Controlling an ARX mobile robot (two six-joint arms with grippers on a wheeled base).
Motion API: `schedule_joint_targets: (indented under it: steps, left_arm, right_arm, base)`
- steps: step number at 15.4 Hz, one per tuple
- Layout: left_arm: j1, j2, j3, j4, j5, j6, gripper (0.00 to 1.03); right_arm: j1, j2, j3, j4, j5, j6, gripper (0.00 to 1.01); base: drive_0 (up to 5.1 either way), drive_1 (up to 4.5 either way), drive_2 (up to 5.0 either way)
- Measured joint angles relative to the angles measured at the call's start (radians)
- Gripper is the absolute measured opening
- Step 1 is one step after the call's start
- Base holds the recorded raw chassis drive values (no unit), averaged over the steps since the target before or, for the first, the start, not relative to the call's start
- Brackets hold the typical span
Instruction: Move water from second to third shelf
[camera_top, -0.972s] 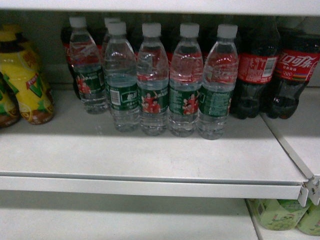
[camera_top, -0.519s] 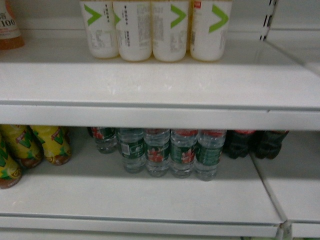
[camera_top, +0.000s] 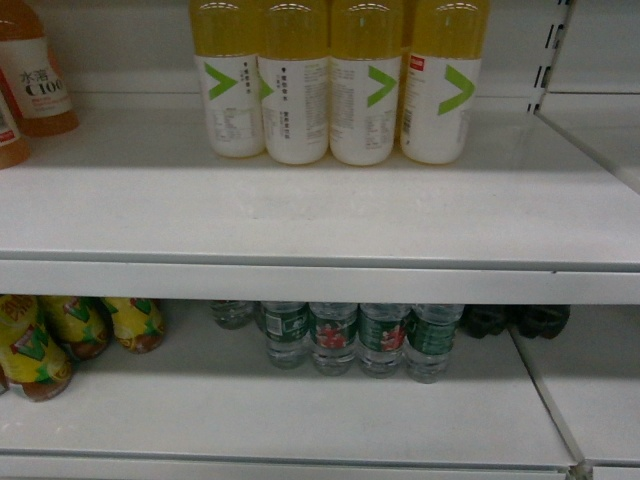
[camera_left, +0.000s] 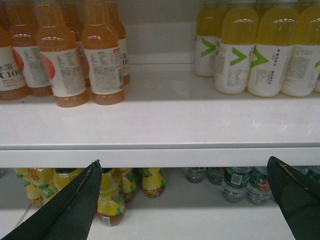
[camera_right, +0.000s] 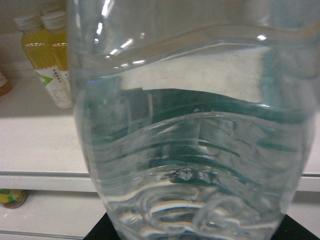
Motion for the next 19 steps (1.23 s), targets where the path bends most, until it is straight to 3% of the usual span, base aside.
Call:
schedule_joint_targets:
  steps: [19]
  left_arm:
    - [0.0, 0.0, 0.0, -0.003, -0.001, 0.0, 0.98]
  right_arm:
    - [0.0, 0.0, 0.0, 0.0, -0.003, -0.002, 0.39]
  base:
    - [-4.9, 2.5, 2.5]
